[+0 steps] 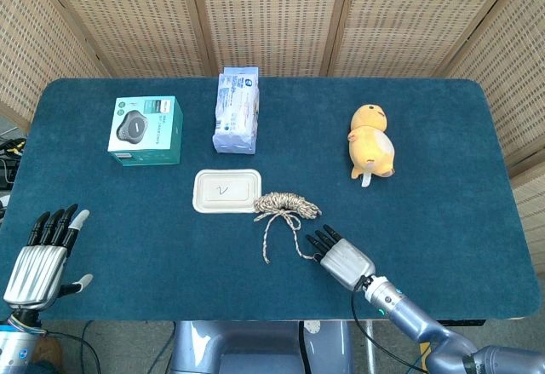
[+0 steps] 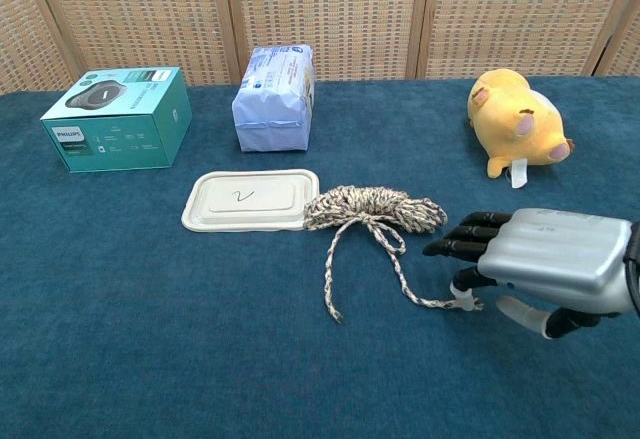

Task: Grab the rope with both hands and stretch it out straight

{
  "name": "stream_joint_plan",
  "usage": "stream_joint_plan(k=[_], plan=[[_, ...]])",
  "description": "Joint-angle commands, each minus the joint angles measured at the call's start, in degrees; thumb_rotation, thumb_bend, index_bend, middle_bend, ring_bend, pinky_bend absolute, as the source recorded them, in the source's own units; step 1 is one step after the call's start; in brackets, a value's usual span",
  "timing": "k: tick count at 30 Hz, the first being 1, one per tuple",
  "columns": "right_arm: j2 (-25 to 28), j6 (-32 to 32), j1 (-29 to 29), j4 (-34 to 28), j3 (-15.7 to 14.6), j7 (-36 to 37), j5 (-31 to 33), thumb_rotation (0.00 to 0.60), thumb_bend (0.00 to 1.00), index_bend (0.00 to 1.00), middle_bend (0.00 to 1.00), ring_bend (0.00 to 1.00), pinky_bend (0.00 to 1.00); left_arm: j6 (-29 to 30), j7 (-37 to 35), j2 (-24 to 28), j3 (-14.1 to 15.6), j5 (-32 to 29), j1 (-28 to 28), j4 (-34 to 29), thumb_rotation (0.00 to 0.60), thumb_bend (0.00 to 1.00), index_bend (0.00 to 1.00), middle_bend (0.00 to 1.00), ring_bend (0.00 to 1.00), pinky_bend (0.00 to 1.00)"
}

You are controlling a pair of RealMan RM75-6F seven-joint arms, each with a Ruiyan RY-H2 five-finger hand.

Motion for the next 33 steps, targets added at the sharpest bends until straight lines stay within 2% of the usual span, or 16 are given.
stream_joint_plan(k=[1, 3, 7, 10, 22, 27, 33], plan=[[0.4, 0.8, -0.3, 0.3, 0.8, 1.0, 2.6, 0.600, 0.67, 0.33, 0.00, 0.00, 0.00, 0.0, 0.0, 0.0, 0.0, 0.0, 0.0, 0.0, 0.600, 0.00, 0.00, 0.00, 0.00, 0.00], [0.6, 2.0, -0.9, -0.5, 1.4, 2.9, 4.4, 0.600, 0.58, 0.32, 0.00, 0.00, 0.00, 0.2, -0.2, 0.1, 0.0, 0.0, 0.0, 0.0, 0.600, 0.00, 0.00, 0.00, 0.00, 0.00], [0.5, 4.0, -1.8, -1.9, 2.2, 6.4, 6.6, 0.600, 0.33, 0.30, 0.00, 0.00, 0.00, 0.2, -0.2, 0.1, 0.1, 0.1, 0.0, 0.0, 0.600, 0.00, 0.00, 0.00, 0.00, 0.00], [0.0, 4.4, -2.0, -2.9, 2.9, 8.7, 8.8, 0.600, 0.24, 0.31, 0.00, 0.00, 0.00, 0.3, -0.2, 0.1, 0.3, 0.3, 0.0, 0.0, 0.600, 0.00, 0.00, 0.00, 0.00, 0.00], [-6.8, 5.8, -0.5, 1.0, 4.4, 10.0, 14.8, 0.600, 0.32, 0.43, 0.00, 0.00, 0.00, 0.3, -0.5, 0.2, 0.2, 0.0, -0.1, 0.1, 0.600, 0.00, 0.00, 0.00, 0.00, 0.00], [-8.5, 6.3, 0.2, 2.2, 4.3, 8.7, 16.6, 0.600, 0.37, 0.44, 0.00, 0.00, 0.00, 0.2, -0.8, 0.3, 0.2, -0.3, -0.2, 0.1, 0.600, 0.00, 0.00, 0.00, 0.00, 0.00], [-9.6, 7.0, 0.6, 3.0, 3.9, 7.7, 18.1, 0.600, 0.38, 0.45, 0.00, 0.00, 0.00, 0.1, -1.1, 0.5, 0.2, -0.3, -0.3, 0.2, 0.600, 0.00, 0.00, 0.00, 0.00, 0.00]])
